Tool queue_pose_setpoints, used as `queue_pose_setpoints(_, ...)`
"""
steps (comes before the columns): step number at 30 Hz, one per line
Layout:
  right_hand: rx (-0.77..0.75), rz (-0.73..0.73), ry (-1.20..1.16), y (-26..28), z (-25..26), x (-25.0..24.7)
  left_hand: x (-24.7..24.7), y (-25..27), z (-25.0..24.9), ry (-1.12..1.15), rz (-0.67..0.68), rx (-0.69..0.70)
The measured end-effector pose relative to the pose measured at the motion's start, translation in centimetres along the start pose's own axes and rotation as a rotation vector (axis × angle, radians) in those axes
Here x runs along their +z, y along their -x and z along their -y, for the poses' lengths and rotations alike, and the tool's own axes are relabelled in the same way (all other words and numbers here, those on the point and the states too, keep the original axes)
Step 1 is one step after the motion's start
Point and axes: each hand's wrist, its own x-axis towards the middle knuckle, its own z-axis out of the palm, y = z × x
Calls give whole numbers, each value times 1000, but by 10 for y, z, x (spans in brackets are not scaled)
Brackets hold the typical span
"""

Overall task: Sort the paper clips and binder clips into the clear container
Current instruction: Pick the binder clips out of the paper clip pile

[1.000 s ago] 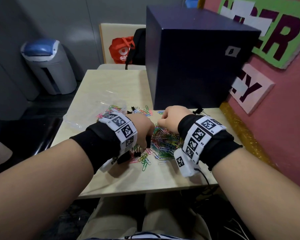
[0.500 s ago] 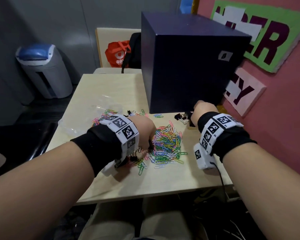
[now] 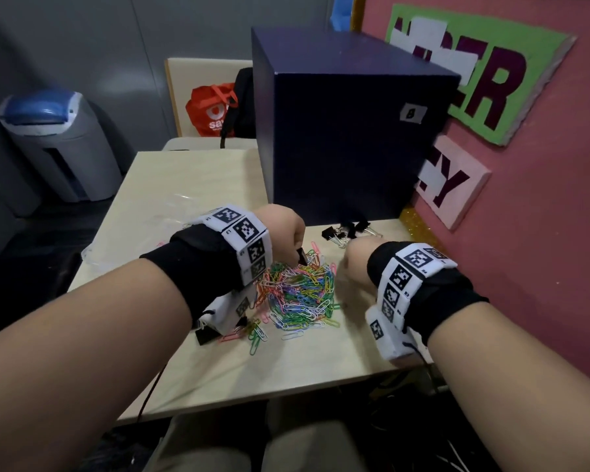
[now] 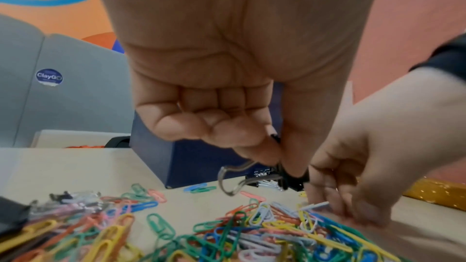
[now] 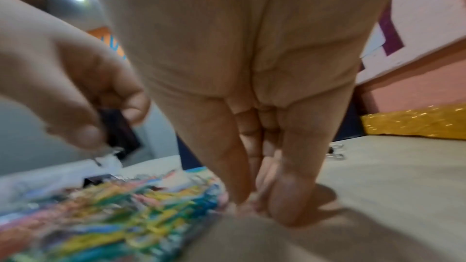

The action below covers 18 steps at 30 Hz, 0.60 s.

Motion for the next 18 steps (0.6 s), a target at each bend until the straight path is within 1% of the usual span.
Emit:
queue_pose_setpoints(2,-111,-12,-17,-2,5,0,0,-5,-1,52,9,-25)
queue_pose_setpoints(3,-121,1,-4,-3,5,-4,1,-8,-1,76,6,-42)
queue_pose_setpoints(6,-67,9,0,-4,-1,-11,0,-12,-3,140,-25,-85)
queue_pose_setpoints(7,-53,36,42,-2,-1,-12,-2,-14,-4,177,-48,-95)
queue_pose_setpoints(10,-111,103,207,0,2,-3,-4,-18,-4,355,-139,-136)
queue_pose_setpoints(12,-163,98,272,4,9,-1,-1,-21,-1,457,-165,-135)
queue_pose_setpoints(15,-225,31,139,5,16,-4,5,-20,3,436,-126,-113)
queue_pose_setpoints(16,-230,16,88,5,17,-6,4,-18,5,421,-117,-112)
queue_pose_setpoints(18,-209,-3,62,2,17,-10,0,-12,11,384,-92,-108)
